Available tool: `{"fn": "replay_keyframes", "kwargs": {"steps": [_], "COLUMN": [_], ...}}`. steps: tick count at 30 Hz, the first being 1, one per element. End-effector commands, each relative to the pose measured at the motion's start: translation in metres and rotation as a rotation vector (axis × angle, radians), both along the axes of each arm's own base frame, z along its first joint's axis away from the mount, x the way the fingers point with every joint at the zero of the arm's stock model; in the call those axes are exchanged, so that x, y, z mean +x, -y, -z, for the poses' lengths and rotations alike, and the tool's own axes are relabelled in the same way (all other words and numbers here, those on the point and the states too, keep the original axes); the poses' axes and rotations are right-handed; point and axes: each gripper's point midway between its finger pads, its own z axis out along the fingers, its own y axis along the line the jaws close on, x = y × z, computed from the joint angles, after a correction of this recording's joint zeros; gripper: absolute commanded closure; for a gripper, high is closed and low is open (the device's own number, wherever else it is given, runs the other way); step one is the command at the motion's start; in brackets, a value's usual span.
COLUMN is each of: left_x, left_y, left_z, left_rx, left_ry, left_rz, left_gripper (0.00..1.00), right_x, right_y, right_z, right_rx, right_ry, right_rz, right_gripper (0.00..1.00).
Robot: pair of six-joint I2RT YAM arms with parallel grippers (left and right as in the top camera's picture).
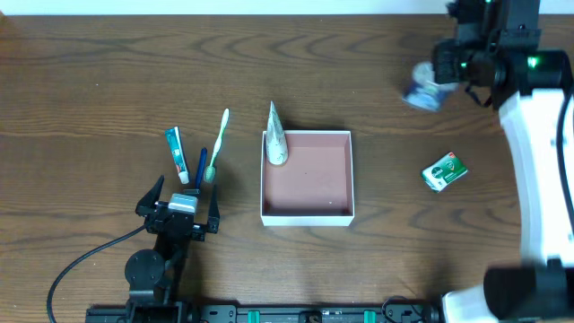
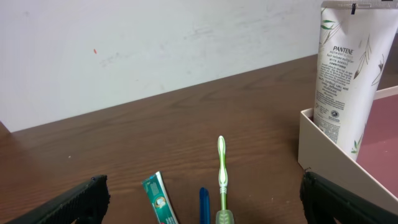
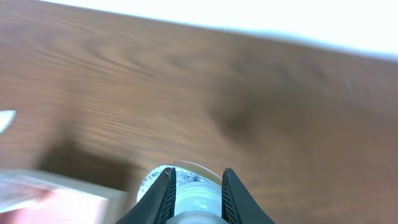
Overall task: Pack container
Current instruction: 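Place the soap pump bottle in the box beside the tube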
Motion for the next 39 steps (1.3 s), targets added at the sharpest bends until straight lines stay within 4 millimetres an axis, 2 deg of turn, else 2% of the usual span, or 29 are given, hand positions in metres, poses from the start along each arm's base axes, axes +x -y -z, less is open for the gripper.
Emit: {"fn": "replay_keyframes", "kwargs": {"steps": [1, 3, 6, 14, 19, 26, 31, 39], "left_x": [0.0, 0.0, 0.0, 0.0, 0.0, 0.0, 0.0, 0.0], "left_y": [0.0, 0.0, 0.0, 0.0, 0.0, 0.0, 0.0, 0.0], "left_z": [0.016, 0.016, 0.016, 0.016, 0.016, 0.016, 0.016, 0.016], "left_rx": [0.006, 0.006, 0.006, 0.006, 0.006, 0.006, 0.006, 0.006], "left_ry": [-0.041, -0.041, -0.041, -0.041, -0.041, -0.041, -0.041, -0.041], "left_rz": [0.003, 0.003, 0.003, 0.003, 0.003, 0.003, 0.003, 0.003], "left_gripper": [0.02, 0.02, 0.02, 0.02, 0.02, 0.02, 0.02, 0.02], "right_x": [-0.026, -0.037, -0.046, -0.064, -0.067, -0.069, -0.076, -0.074], "right_y": [-0.058, -0.088, -0.116, -0.166, -0.179, -0.197, -0.218, -0.219], "right_z": [-0.048, -0.052, -0.045, -0.012, 0.019, 0.063, 0.083, 0.11], "right_rx": [0.039, 0.045, 0.04, 0.019, -0.012, -0.059, -0.06, -0.057], "right_ry": [0.112, 0.119, 0.099, 0.015, -0.038, -0.021, 0.009, 0.031], "right_rz": [-0.162, -0.234, -0.248, -0.282, -0.275, -0.28, -0.319, -0.288], "right_gripper": [0.98, 0.98, 0.98, 0.98, 0.98, 0.98, 0.98, 0.98]}}
